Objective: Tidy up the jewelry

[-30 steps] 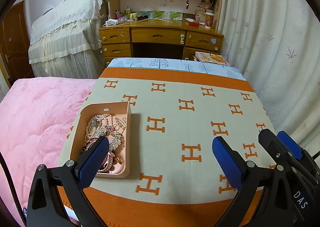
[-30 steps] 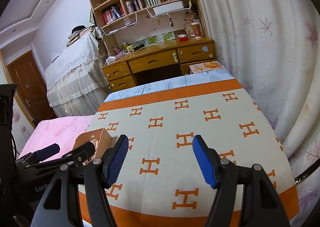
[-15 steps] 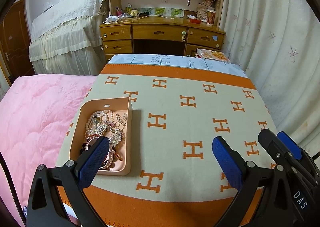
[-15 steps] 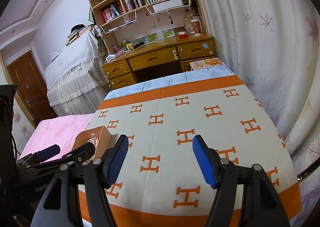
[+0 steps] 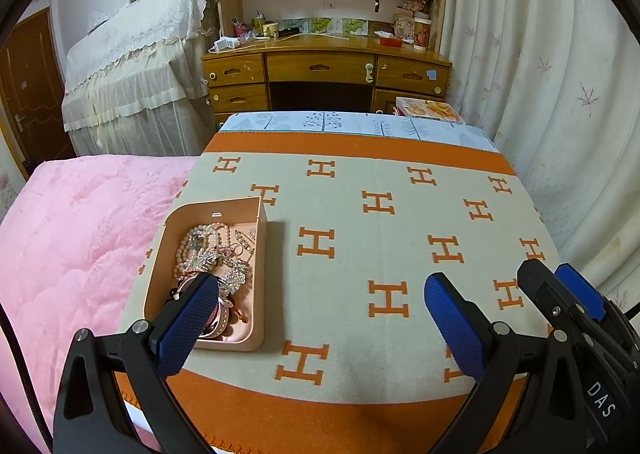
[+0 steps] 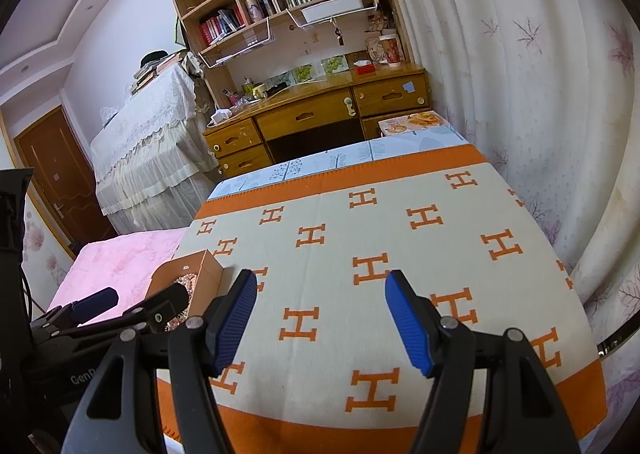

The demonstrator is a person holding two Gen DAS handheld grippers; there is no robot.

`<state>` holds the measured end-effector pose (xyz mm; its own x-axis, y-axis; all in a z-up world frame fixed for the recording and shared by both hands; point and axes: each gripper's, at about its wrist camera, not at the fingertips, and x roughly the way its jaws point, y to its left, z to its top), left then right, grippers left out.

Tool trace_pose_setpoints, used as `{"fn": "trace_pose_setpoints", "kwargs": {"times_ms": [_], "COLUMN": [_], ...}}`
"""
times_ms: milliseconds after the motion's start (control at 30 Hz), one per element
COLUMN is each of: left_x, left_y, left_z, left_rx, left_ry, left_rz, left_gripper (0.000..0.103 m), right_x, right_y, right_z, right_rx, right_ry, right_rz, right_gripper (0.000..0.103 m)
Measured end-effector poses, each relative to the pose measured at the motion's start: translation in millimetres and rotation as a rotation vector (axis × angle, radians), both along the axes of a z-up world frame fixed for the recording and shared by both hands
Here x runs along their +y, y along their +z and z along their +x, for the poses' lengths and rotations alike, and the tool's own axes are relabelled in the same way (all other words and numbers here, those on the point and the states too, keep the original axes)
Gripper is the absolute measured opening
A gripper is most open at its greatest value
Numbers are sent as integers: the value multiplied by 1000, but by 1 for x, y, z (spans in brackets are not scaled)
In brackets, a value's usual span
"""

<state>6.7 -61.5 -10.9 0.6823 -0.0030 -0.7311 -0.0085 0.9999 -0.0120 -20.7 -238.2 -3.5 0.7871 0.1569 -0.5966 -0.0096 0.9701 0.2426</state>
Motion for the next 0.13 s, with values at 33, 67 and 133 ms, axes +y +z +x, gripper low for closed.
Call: {"fn": "trace_pose_setpoints", "kwargs": {"times_ms": [33, 67, 133], "left_x": [0, 0, -1], "left_y": [0, 0, 0], "left_z": [0, 0, 1], "left_rx": [0, 3, 5], "left_ry": [0, 0, -3], "left_rz": [0, 1, -1], "left_gripper": [102, 102, 102], "right_x": [-2, -2, -1], "right_y": [0, 1, 0], "right_z": [1, 1, 0], "right_rx": [0, 1, 3], "right_ry": [1, 1, -1], "right_rz": [0, 0, 2], "right_gripper": [67, 67, 67]}}
